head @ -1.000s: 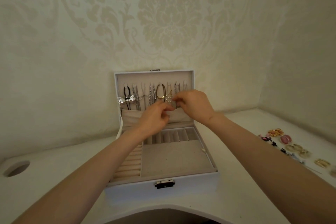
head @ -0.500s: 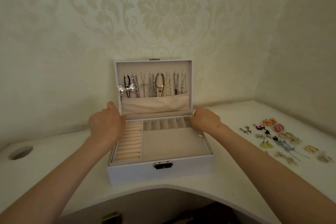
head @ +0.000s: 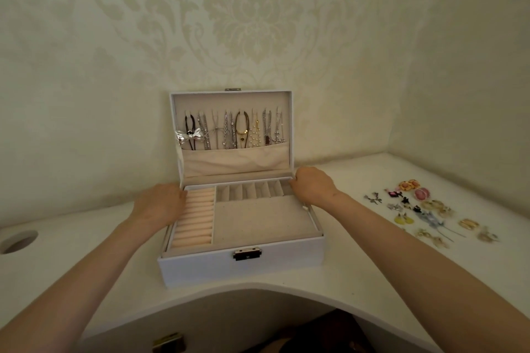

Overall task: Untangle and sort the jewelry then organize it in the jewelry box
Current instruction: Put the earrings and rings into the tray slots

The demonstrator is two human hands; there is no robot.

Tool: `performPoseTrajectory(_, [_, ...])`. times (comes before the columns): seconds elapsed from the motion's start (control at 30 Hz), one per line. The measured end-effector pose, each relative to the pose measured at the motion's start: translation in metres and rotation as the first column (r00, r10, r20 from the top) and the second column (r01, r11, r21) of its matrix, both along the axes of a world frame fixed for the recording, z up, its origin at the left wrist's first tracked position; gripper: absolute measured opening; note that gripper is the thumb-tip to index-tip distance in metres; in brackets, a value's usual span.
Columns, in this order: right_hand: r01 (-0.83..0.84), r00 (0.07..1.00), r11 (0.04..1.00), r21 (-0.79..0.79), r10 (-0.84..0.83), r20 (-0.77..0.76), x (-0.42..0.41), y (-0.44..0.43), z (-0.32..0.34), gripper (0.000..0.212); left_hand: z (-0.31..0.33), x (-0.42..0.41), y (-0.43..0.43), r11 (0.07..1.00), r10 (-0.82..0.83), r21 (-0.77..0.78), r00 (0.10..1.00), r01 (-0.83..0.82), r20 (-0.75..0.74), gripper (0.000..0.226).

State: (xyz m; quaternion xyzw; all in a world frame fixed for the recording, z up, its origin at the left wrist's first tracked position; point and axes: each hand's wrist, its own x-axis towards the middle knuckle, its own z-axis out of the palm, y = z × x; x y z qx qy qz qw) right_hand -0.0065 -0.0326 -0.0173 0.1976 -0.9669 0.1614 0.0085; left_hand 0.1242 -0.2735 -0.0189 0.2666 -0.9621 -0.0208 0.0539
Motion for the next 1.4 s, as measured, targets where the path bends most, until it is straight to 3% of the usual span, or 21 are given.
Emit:
performPoseTrajectory(0.17, [0.033, 0.999, 0.999, 0.032, -0.032, -0.032, -0.011, 0.030, 0.008, 0.027, 0.000, -0.014, 0.025, 0.997, -0.075, -0.007, 0.997, 0.075, -0.026, 0.042])
performPoseTrajectory(0.5, [0.146, 0.988, 0.989, 0.005, -0.146, 0.055, -0.026, 0.102, 0.003, 0.026, 0.003, -0.058, 0.081, 0.979, -0.204, -0.012, 0.979, 0.204, -0.011, 0.040])
performPoseTrajectory(0.67, [0.137, 0.987, 0.987, -0.080, -0.129, 0.095, -0.031, 0.120, 0.004, 0.043, 0.001, -0.069, 0.092, 0.974, -0.227, -0.018, 0.974, 0.227, 0.010, 0.040])
performPoseTrajectory(0.77, [0.116, 0.971, 0.965, -0.234, -0.061, 0.231, -0.030, 0.133, 0.015, 0.044, 0.006, -0.068, 0.089, 0.974, -0.225, 0.040, 0.974, 0.223, 0.040, 0.042])
performPoseTrajectory(0.87, [0.214, 0.972, 0.896, -0.389, -0.153, 0.180, -0.048, 0.156, 0.020, 0.028, 0.026, -0.058, 0.104, 0.955, -0.170, -0.246, 0.985, 0.168, 0.014, 0.046])
performPoseTrajectory(0.93, [0.287, 0.958, 0.884, -0.369, -0.275, 0.087, -0.063, 0.174, 0.017, 0.016, 0.042, -0.055, 0.122, 0.910, -0.189, -0.390, 0.977, 0.136, -0.100, 0.044])
performPoseTrajectory(1.03, [0.327, 0.942, 0.921, -0.210, -0.334, -0.001, -0.083, 0.199, 0.001, 0.016, 0.053, -0.068, 0.148, 0.878, -0.420, -0.367, 0.864, 0.308, -0.279, 0.031])
performPoseTrajectory(1.1, [0.345, 0.936, 0.927, -0.146, -0.352, -0.022, -0.093, 0.213, -0.007, 0.019, 0.054, -0.084, 0.165, 0.827, -0.562, -0.241, 0.770, 0.509, -0.303, 0.027])
performPoseTrajectory(1.2, [0.347, 0.938, 0.936, -0.060, -0.346, 0.012, -0.103, 0.228, -0.013, 0.022, 0.047, -0.111, 0.188, 0.711, -0.694, -0.150, 0.654, 0.687, -0.301, 0.024])
performPoseTrajectory(1.4, [0.341, 0.940, 0.931, -0.130, -0.335, 0.066, -0.108, 0.237, -0.012, 0.035, 0.036, -0.150, 0.222, 0.566, -0.799, -0.092, 0.517, 0.820, -0.307, 0.021])
